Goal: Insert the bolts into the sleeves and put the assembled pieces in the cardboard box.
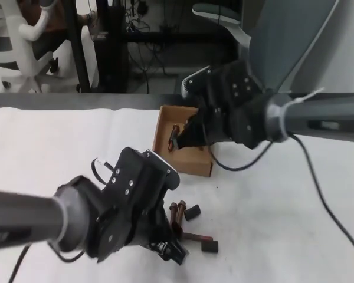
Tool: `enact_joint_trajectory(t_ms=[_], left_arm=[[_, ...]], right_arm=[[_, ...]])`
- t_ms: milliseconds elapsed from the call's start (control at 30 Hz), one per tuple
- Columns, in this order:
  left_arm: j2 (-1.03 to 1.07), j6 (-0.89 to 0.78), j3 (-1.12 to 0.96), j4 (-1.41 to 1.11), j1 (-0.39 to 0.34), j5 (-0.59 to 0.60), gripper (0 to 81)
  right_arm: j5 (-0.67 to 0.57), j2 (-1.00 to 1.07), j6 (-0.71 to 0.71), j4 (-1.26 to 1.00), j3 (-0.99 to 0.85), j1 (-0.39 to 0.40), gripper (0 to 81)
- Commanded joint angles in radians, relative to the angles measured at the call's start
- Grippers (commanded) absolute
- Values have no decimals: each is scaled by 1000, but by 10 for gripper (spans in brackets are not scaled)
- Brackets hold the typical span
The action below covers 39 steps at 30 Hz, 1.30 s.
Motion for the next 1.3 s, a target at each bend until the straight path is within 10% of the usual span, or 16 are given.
enact_joint_trajectory(t_ms=[0,233,500,633,900,1267], left_arm=[[18,5,-40,63,36,-12,641],[20,41,-51,37,94,-12,641],[96,44,-102,79,94,-12,641],[154,39,-146,169,94,-27,567],[163,34,-222,310,94,-37,27],[-3,44,-202,454,135,-151,18]], right_arm=[[-7,53,7,60,-84,-9,6],[-7,107,7,73,-131,-13,27],[14,81,31,167,-131,-13,655],[105,6,45,384,-131,-13,560],[116,-117,257,903,-131,17,504],[-2,-123,-41,944,-127,173,504]])
